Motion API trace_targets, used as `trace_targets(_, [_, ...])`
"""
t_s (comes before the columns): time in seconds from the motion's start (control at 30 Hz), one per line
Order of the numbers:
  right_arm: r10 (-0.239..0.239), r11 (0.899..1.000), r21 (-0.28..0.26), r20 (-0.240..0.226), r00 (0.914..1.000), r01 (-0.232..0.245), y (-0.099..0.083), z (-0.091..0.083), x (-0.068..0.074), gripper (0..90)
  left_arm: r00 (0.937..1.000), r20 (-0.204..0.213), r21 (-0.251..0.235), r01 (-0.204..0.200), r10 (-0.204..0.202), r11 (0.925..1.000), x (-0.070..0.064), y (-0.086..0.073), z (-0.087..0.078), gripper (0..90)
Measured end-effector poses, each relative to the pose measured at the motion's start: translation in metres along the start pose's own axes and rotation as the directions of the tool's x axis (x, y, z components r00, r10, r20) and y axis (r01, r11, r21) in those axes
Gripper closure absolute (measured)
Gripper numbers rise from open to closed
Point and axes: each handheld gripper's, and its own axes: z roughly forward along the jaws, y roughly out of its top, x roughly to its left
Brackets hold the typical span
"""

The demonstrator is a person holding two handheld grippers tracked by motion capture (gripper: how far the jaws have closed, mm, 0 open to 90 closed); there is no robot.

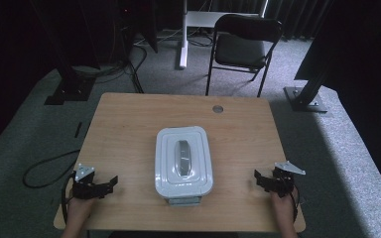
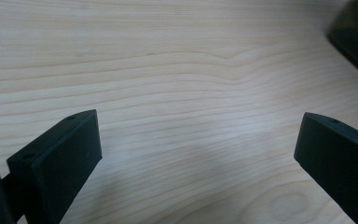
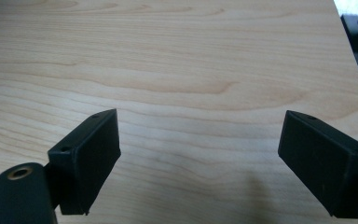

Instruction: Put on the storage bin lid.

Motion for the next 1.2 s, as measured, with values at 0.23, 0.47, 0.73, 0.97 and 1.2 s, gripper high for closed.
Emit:
trace_targets(0.23, [0.030,0.999,0.018,0.056,0.9980,-0.032,-0.005,0.000,-0.009,12.0,0.9978,-0.058,0.019,0.031,-0.030,0.9993,0.016,-0.004,-0.007,1.4])
trace_targets(0.47, [0.061,0.998,0.019,0.067,0.9959,-0.062,-0.008,-0.001,-0.019,12.0,0.9958,-0.079,0.026,0.049,-0.046,0.9985,0.026,-0.007,-0.013,1.4])
trace_targets(0.73, [0.060,0.996,0.067,0.078,0.9952,-0.065,-0.014,-0.001,-0.025,12.1,0.9964,-0.078,0.081,0.038,-0.032,0.9959,0.032,-0.012,-0.011,1.4])
trace_targets(0.97, [0.012,0.996,0.084,0.119,0.9928,-0.022,-0.019,-0.004,-0.022,12.0,0.9947,-0.101,0.104,0.027,-0.016,0.9942,0.034,-0.014,-0.009,1.4])
trace_targets(1.2, [0.009,0.996,0.084,0.112,0.9936,-0.019,-0.022,-0.007,-0.023,12.1,0.9866,-0.154,0.151,-0.030,0.053,0.9881,0.025,-0.016,-0.008,1.4])
